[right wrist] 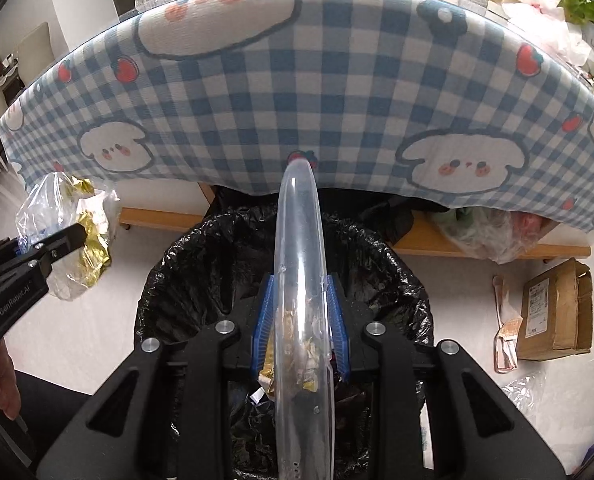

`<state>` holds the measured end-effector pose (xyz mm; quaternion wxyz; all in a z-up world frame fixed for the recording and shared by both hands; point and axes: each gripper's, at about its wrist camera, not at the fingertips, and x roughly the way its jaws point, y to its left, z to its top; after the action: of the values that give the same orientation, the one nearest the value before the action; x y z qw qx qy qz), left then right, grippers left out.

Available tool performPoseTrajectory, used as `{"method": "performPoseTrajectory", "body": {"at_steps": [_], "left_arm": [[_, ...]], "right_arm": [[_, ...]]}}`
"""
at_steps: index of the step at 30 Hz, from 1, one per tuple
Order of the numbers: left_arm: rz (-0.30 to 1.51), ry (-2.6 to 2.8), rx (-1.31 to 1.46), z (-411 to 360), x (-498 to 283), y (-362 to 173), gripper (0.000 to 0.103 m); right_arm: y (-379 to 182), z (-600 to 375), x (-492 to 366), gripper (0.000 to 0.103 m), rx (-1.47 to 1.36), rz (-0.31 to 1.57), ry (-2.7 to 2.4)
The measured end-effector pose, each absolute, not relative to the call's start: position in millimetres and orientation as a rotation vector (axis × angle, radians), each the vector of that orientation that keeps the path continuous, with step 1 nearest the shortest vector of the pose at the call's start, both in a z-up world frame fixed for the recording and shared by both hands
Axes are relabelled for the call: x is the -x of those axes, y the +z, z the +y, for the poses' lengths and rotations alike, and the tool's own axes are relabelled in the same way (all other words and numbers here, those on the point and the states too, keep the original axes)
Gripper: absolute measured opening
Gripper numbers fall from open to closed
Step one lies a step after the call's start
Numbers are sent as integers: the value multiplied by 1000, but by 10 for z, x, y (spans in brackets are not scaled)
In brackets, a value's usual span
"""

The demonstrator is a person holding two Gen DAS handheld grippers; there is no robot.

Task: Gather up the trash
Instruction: 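Carry the plastic bag and plastic tube down over the trash bin, then open the right tool to drop the plastic tube into the bin, then open the left tool to drop the clear plastic bag into the bin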

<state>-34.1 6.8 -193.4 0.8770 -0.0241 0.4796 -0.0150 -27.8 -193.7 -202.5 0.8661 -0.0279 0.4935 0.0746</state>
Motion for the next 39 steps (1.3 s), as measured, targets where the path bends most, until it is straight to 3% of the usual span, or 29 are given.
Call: {"method": "performPoseTrajectory", "body": {"at_steps": [3,7,15,39], "left_arm": [[999,-34,55,30,370,-1917,23],[992,-49,62,-37,406,-1882,23],[977,-106,54,-361,454,-1831,23],[1007,-218,6,-1270,375,-2004,27]], "right_arm": [[-1984,-1944,294,52,61,1012,157],[-1928,-2007,291,72,59,995,157],[-1784,-2422,316,94,11,957,85],[-1785,-3335,407,95,-26,952,-34]]}}
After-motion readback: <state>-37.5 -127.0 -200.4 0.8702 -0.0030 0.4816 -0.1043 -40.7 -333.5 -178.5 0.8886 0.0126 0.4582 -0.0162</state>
